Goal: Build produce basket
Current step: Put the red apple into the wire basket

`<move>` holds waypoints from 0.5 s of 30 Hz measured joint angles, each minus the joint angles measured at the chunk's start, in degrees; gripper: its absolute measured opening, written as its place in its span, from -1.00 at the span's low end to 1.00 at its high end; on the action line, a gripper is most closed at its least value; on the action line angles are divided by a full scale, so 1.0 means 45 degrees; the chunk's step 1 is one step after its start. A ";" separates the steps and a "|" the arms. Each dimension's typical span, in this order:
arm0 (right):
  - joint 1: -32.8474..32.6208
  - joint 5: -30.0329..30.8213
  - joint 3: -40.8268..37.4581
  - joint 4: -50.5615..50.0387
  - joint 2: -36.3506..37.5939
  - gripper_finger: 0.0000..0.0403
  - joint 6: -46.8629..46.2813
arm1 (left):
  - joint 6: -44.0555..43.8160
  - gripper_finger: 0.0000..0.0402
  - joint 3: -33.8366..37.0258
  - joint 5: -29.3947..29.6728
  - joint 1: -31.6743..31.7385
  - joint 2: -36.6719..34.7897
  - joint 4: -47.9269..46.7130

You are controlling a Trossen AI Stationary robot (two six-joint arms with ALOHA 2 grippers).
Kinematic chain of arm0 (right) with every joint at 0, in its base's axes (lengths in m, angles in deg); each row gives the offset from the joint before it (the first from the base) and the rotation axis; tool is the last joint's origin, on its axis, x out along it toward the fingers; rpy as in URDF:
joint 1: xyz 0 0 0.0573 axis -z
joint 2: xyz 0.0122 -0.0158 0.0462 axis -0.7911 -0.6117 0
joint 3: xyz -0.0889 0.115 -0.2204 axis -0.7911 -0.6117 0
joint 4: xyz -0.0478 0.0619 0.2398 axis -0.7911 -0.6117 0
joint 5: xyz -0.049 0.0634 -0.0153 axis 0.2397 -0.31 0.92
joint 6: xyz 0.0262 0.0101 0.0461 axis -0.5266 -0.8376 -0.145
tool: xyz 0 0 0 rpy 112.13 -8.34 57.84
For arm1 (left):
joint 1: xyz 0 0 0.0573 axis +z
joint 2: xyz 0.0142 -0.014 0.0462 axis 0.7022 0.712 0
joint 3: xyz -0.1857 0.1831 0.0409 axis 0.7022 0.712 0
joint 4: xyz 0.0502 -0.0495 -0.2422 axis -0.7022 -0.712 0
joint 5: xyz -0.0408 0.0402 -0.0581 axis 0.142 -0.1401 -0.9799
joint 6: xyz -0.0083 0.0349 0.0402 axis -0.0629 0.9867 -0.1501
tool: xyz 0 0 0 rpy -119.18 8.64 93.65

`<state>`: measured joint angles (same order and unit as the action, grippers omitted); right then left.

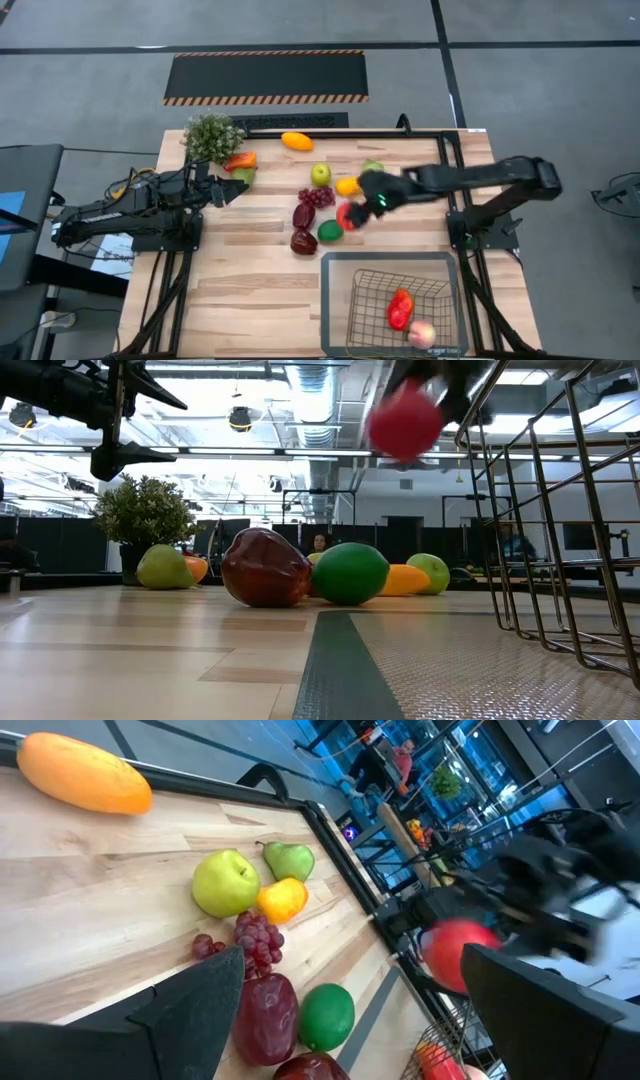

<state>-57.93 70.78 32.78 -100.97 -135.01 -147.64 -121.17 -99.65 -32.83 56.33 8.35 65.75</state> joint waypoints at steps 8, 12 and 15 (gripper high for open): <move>-0.5739 0.2339 0.0029 0.0054 0.0795 0.50 -0.3451 | -0.0105 0.79 0.0000 0.0002 -0.0003 -0.0005 -0.0174; -0.7639 0.2763 0.0024 0.0139 -0.0136 0.50 -0.4570 | -0.0275 0.79 0.0000 0.0000 -0.0001 -0.0005 -0.0179; -0.8466 0.2754 0.0024 0.0100 -0.0893 0.50 -0.5269 | -0.0324 0.79 0.0000 0.0004 0.0000 -0.0005 -0.0180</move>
<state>-96.02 83.18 32.89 -100.52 -139.03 -171.35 -122.63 -99.65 -32.81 56.33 8.33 64.94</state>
